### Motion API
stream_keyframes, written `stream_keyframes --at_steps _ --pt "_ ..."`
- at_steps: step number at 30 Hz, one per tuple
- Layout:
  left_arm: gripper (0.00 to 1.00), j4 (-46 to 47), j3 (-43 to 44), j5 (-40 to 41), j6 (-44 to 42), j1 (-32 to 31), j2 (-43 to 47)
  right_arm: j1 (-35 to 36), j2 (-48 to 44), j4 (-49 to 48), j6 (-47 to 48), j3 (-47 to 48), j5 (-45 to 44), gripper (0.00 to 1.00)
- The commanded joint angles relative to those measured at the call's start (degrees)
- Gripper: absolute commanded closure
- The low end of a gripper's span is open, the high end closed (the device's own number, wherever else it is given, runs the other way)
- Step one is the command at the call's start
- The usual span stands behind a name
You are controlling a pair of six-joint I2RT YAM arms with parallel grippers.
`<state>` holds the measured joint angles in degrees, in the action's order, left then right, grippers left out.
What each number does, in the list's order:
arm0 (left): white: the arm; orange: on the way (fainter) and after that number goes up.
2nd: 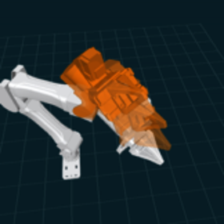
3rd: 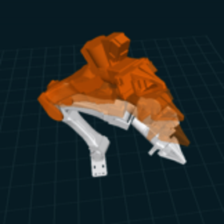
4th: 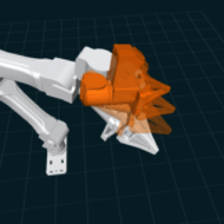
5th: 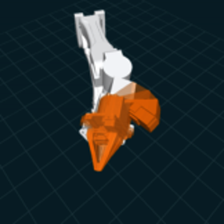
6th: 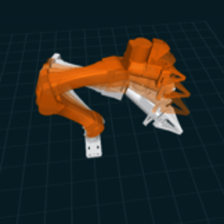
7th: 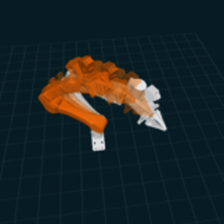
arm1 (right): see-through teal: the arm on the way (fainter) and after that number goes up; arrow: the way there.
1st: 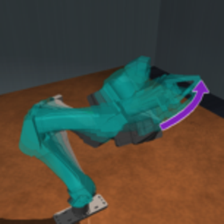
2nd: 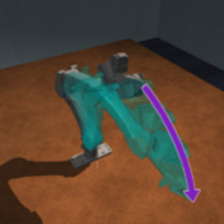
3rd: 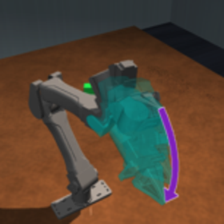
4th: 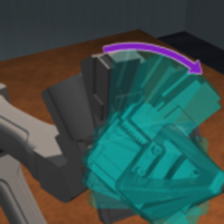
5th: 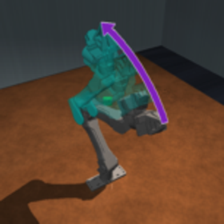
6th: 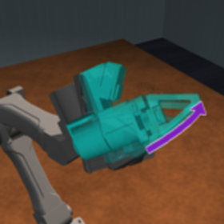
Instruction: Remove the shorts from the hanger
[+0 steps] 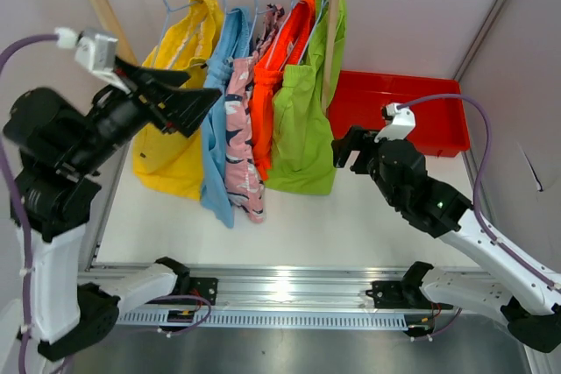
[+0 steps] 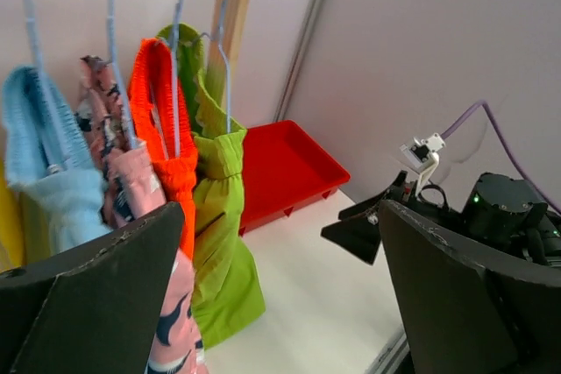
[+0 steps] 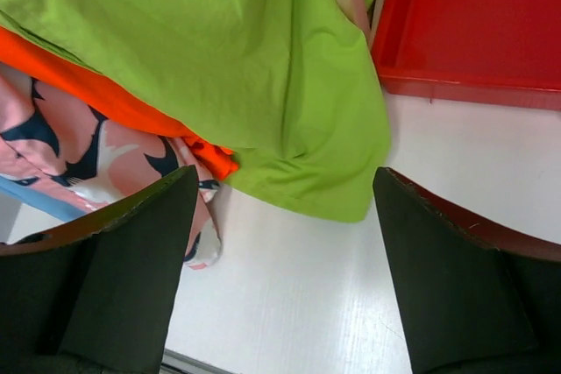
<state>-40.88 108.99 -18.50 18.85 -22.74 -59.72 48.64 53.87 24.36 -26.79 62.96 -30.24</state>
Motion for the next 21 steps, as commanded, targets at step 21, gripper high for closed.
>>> stream_keyframes --at_steps 21 --pt "0.01 2.5 30.0 28.3 -13.0 -20.3 -38.8 -0.9 -11.2 2.6 -1.2 -13.0 -5.1 0.13"
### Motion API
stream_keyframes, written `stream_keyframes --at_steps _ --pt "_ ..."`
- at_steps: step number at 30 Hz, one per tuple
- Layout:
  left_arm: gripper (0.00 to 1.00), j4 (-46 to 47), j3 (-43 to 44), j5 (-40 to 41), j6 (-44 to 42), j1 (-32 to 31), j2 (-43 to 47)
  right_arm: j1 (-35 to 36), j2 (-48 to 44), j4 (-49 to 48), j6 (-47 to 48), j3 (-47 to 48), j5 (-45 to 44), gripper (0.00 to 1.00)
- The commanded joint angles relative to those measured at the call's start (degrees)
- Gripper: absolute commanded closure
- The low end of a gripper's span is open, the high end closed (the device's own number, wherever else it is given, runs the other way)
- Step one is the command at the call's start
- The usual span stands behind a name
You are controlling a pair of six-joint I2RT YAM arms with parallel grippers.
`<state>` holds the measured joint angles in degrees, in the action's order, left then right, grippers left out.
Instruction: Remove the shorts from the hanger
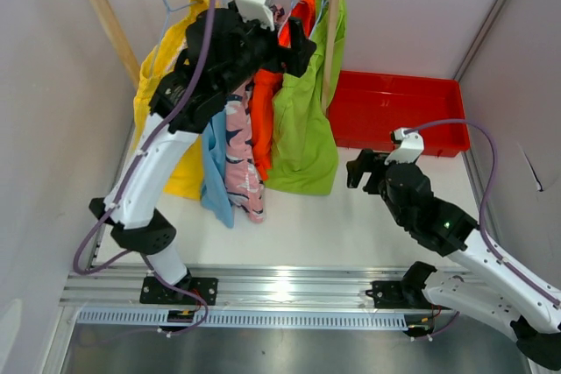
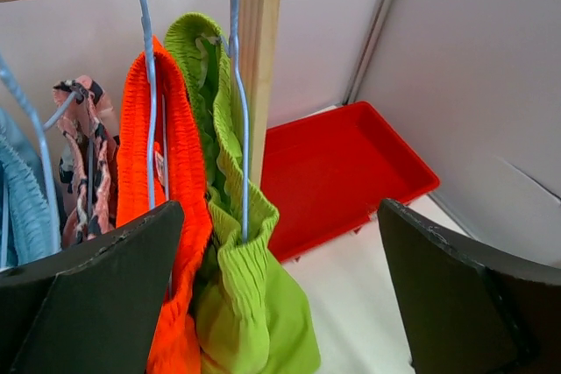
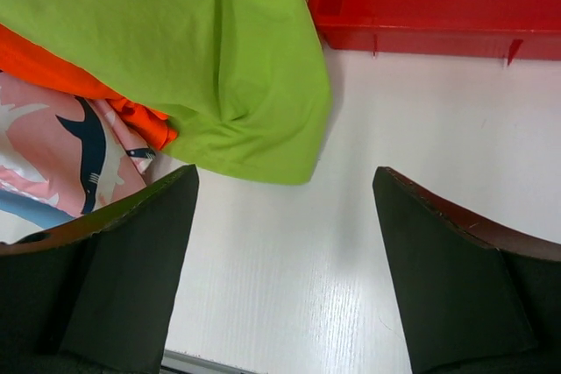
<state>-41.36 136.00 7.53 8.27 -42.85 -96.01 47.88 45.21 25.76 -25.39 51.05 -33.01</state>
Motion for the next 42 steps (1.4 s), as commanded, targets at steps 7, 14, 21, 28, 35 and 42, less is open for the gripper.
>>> stream_keyframes --at_steps 7,14,21,28,35,42 --pt "0.01 7.3 4.8 5.0 -3.5 1.6 -10.5 -0.2 -7.5 3.4 -5.1 -4.5 -2.4 0.13" --pt "0.02 11.0 6.2 2.8 -1.7 6.1 -15.0 -0.1 -9.9 6.6 -6.3 -5.9 -2.6 0.13" --pt "0.21 12.6 6.5 2.7 -1.8 6.5 -17.0 -0.1 -11.8 7.8 -7.0 -7.9 -3.2 0.13" --pt "0.49 12.8 6.4 1.1 -1.4 6.5 -17.5 -0.1 -11.7 8.2 -7.0 -8.2 -3.6 0.14" --pt "0.55 12.1 6.2 0.0 -1.0 6.5 -18.4 -0.1 -12.3 8.6 -7.2 -8.2 -4.2 0.14" --pt "0.59 11.2 6.1 -2.2 -0.9 6.5 -19.5 -0.2 -12.9 8.7 -7.4 -8.6 -4.2 0.14"
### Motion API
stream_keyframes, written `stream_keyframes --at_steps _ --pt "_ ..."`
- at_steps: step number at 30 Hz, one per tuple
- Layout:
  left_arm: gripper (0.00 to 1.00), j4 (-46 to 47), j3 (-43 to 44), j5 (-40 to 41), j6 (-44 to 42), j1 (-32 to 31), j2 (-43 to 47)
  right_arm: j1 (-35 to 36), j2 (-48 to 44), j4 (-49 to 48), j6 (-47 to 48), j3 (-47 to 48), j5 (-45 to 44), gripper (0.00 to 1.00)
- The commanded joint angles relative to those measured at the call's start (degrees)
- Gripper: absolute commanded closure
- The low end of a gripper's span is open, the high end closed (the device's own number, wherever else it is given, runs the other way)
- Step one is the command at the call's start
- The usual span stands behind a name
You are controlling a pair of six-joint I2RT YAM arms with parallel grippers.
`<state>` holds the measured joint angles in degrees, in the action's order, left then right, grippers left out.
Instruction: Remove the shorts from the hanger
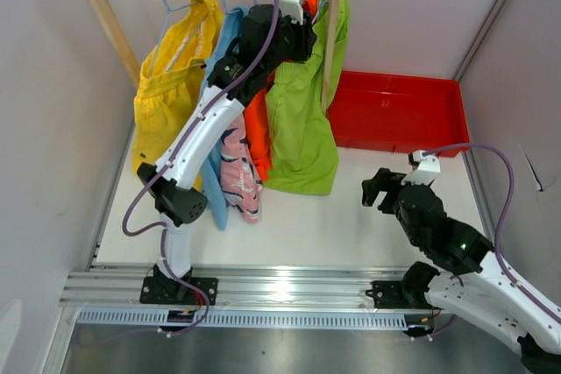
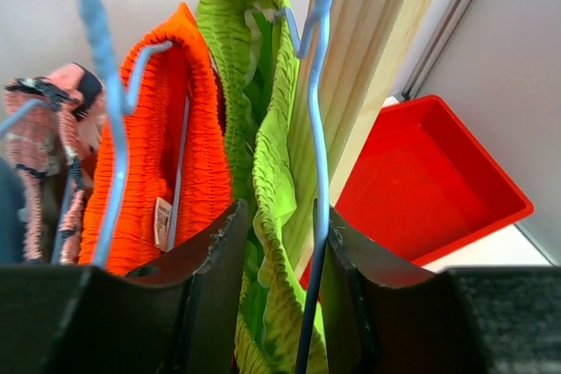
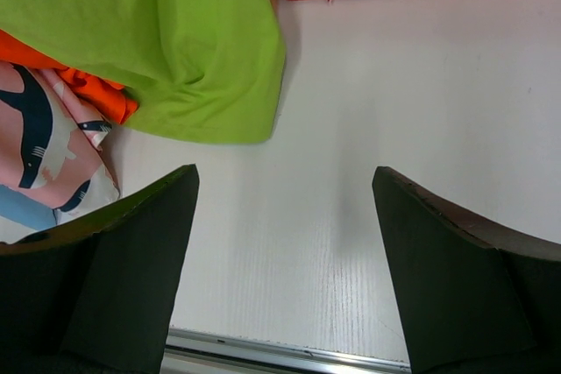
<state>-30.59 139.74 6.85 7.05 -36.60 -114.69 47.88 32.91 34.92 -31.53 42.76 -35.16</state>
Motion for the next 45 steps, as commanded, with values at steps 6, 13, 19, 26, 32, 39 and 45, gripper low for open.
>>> stream_keyframes --at_steps 6,13,19,26,32,39,45 --pt "0.97 -0.7 2.7 0.3 0.3 0.2 -1.7 -0.1 -0.8 -0.7 -1.3 -0.6 -2.1 0.13" --pt "1.00 -0.7 5.7 3.8 -1.9 0.2 1.6 -0.1 -0.8 -1.0 -1.4 -0.8 -2.1 0.13" --pt "1.00 -0.3 6.9 6.7 -5.0 0.5 7.5 -0.1 -0.7 -1.7 -1.1 -0.8 -2.1 0.13" --pt "1.00 -1.4 6.9 7.9 -5.8 0.7 13.9 -0.1 0.3 -3.5 0.1 1.3 -1.1 0.13" --pt "1.00 -3.3 6.7 5.0 -5.5 0.7 18.3 -0.1 1.2 -3.4 0.7 4.4 -0.8 0.14" --pt "1.00 -11.1 6.1 -2.8 -3.2 0.7 24.4 -0.1 0.5 -3.1 2.9 8.0 0.4 0.13" --pt "1.00 -16.2 -10.0 -10.0 -2.0 0.5 38.5 0.0 1.5 -8.4 11.8 13.7 13.7 0.12"
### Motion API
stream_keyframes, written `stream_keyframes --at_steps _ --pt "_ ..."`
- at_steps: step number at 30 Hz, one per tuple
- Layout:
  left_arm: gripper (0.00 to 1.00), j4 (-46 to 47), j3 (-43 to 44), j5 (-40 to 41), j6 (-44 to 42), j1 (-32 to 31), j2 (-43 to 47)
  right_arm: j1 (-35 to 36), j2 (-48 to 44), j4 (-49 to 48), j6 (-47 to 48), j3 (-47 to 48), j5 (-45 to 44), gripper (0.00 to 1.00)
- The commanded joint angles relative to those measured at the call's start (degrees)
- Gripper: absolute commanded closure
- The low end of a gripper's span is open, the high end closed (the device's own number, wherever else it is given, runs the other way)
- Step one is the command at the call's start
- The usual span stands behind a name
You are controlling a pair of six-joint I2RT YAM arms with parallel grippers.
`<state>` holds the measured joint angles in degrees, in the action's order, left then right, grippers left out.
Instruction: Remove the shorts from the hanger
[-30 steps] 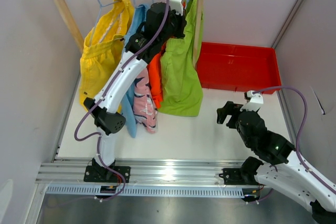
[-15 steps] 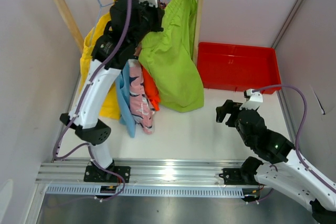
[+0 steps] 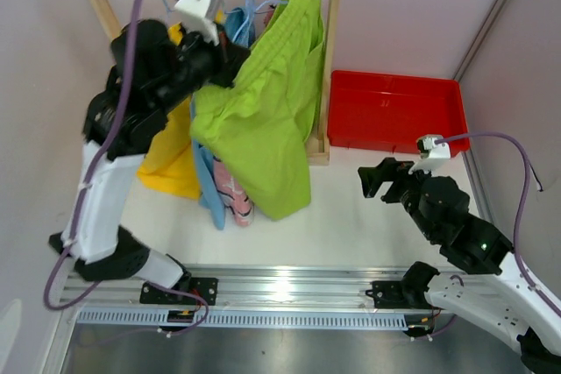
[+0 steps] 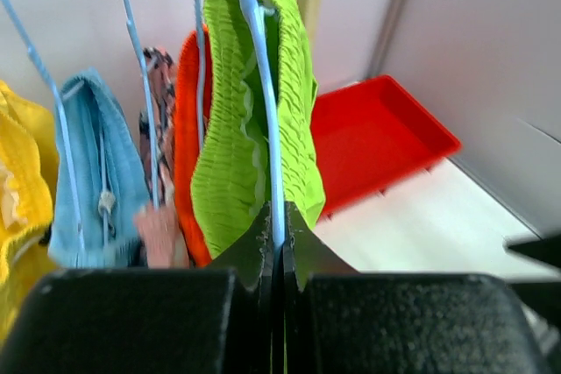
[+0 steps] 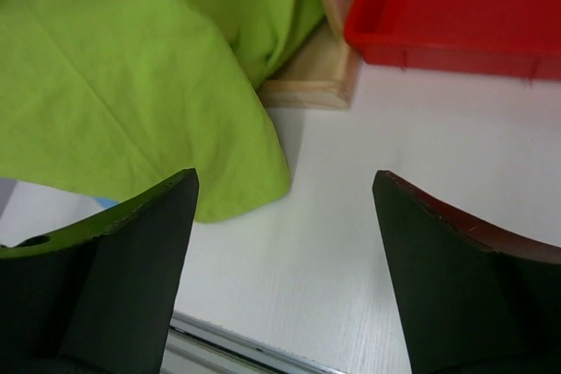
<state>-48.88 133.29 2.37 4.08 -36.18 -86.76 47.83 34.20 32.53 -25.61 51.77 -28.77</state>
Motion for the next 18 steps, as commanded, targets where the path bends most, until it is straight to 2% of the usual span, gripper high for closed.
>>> stream_keyframes --at_steps 1,2,7,11,18 --pt "1.00 1.7 -6.4 -5.4 0.9 0.0 12.4 0.1 0.6 -6.5 7.6 6.7 9.5 0.12" --pt "1.00 1.1 -7.4 -5.5 0.7 0.0 15.5 0.1 1.7 -7.4 8.3 8.0 10.2 0.12" --pt "1.00 -8.2 -4.8 -10.2 -0.6 0.0 18.7 0.2 6.8 -8.8 14.0 16.7 14.4 0.12" --pt "1.00 -7.0 -13.0 -16.2 -0.8 -0.2 24.4 0.3 10.9 -10.5 16.5 22.3 18.2 0.11" --pt "1.00 -5.4 -15.3 -25.7 2.0 -0.2 27.2 0.5 16.4 -15.7 17.7 28.1 26.3 0.10"
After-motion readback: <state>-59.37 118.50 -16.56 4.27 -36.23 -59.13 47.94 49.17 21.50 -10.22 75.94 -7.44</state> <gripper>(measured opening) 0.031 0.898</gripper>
